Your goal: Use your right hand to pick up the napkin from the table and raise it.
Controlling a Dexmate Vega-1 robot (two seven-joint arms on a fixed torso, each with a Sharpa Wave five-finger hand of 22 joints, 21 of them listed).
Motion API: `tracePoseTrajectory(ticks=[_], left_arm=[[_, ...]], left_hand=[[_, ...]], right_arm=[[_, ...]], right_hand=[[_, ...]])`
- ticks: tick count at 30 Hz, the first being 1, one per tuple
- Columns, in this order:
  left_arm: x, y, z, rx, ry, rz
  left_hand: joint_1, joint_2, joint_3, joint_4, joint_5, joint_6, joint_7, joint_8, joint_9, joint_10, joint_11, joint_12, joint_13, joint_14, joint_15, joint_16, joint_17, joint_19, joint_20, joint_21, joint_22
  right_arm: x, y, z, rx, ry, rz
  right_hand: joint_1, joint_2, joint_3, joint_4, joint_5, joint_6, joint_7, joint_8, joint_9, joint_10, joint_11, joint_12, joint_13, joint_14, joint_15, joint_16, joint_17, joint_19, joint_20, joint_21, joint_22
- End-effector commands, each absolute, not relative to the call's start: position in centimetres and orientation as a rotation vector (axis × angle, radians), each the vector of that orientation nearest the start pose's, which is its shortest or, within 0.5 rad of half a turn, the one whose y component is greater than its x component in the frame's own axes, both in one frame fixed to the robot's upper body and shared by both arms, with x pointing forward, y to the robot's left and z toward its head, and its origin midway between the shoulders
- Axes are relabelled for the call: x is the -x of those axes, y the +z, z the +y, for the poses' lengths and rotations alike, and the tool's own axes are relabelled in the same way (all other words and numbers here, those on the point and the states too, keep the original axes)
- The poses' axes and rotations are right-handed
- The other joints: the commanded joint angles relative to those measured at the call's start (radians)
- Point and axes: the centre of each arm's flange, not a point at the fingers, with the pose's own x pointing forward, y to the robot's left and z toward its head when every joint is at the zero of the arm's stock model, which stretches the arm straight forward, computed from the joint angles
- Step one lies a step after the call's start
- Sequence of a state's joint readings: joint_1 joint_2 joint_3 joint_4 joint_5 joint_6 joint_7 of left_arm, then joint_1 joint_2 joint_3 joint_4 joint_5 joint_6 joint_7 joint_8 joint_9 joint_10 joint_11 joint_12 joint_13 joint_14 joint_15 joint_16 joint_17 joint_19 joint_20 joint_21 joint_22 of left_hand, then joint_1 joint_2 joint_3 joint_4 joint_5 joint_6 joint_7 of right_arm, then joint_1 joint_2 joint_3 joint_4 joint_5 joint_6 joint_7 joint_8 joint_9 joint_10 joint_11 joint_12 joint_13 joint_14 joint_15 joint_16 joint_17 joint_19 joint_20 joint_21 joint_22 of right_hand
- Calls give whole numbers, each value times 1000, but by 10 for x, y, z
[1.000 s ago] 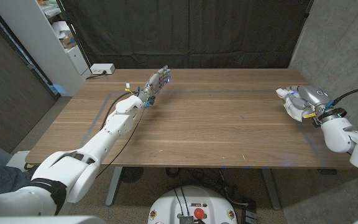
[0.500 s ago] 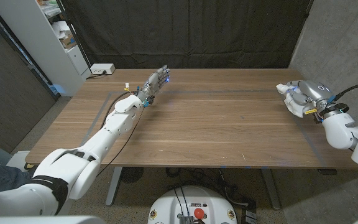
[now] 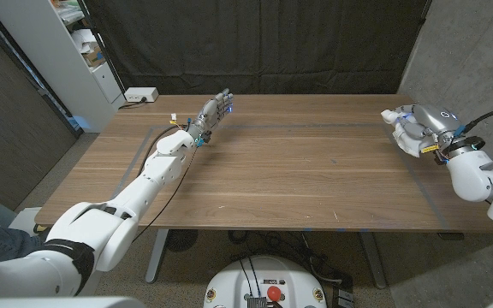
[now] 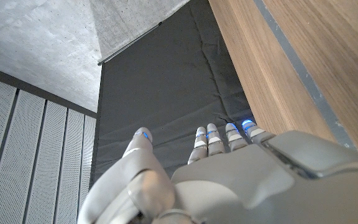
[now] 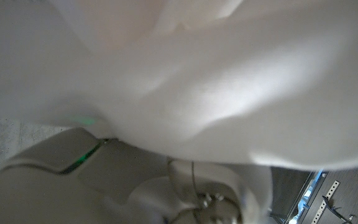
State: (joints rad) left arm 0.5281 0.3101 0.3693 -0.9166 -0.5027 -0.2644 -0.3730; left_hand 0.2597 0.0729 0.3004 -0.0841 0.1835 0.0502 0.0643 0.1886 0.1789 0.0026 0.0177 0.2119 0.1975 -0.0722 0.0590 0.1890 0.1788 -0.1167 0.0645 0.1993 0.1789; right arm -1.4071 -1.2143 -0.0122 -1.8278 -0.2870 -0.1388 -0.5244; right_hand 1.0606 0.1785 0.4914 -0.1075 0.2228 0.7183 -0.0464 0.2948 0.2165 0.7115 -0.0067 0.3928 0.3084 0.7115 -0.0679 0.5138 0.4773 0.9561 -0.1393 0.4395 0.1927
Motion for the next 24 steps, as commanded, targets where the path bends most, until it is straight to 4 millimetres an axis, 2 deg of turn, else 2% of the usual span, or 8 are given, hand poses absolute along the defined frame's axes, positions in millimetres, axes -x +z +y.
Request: tracePoseTrajectory(ticks=[1,13,24], left_arm=[[-708,38,233,-75,-452,-577],[-708,37,231,-71,-454,-579],[-705,34,229,-65,-452,-585]], left_hand=[[1,7,3,-8,-3,7,1,2,2,6,5,5,2,-7,1,0,5,-7,-7,-1,3],[1,8,3,-9,-3,7,-2,2,2,7,5,5,2,-7,-1,0,5,-8,-11,-1,3],[0,8,3,-10,-3,8,1,2,2,5,4,4,2,-7,0,0,5,-9,-3,-1,3]], right_arm=[[-492,33,-443,1429,-504,-669],[-489,39,-447,1443,-512,-660],[-489,41,-447,1443,-513,-671]], right_hand=[[-5,0,1,9,2,7,2,-4,3,10,1,2,5,13,-95,-3,2,-4,-4,6,2],[-5,0,0,9,3,5,3,-9,3,12,-1,0,6,16,-95,-7,4,-7,-2,12,1],[-6,1,-2,10,3,8,4,-12,3,17,-2,-3,6,19,-97,-10,7,-9,-2,19,1]])
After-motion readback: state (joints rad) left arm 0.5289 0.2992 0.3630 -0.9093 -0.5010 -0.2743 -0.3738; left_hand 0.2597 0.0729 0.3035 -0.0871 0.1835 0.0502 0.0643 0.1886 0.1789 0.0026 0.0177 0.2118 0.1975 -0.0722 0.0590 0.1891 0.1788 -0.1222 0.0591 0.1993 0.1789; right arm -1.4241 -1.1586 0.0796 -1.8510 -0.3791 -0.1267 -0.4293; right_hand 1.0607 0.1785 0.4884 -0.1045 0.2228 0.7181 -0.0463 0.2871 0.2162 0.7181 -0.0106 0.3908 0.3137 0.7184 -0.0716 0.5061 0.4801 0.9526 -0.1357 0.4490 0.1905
